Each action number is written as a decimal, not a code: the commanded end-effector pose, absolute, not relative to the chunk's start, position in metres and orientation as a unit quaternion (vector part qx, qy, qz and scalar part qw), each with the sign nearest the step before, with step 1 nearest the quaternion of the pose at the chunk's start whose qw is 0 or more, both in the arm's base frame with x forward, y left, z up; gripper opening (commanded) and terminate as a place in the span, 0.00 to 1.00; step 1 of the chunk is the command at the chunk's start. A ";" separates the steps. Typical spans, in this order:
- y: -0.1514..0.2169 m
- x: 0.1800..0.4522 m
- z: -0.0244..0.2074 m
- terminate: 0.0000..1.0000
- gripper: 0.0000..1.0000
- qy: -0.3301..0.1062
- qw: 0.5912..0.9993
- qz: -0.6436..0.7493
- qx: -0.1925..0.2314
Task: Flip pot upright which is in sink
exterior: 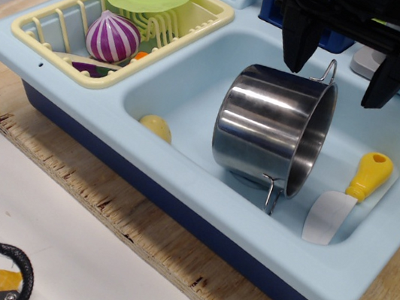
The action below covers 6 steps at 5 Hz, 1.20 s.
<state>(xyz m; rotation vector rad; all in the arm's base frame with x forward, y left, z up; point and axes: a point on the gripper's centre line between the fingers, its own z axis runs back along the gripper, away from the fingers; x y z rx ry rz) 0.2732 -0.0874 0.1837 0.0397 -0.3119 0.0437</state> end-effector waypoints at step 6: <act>-0.080 0.281 0.164 0.00 1.00 -0.081 0.970 0.088 0.212</act>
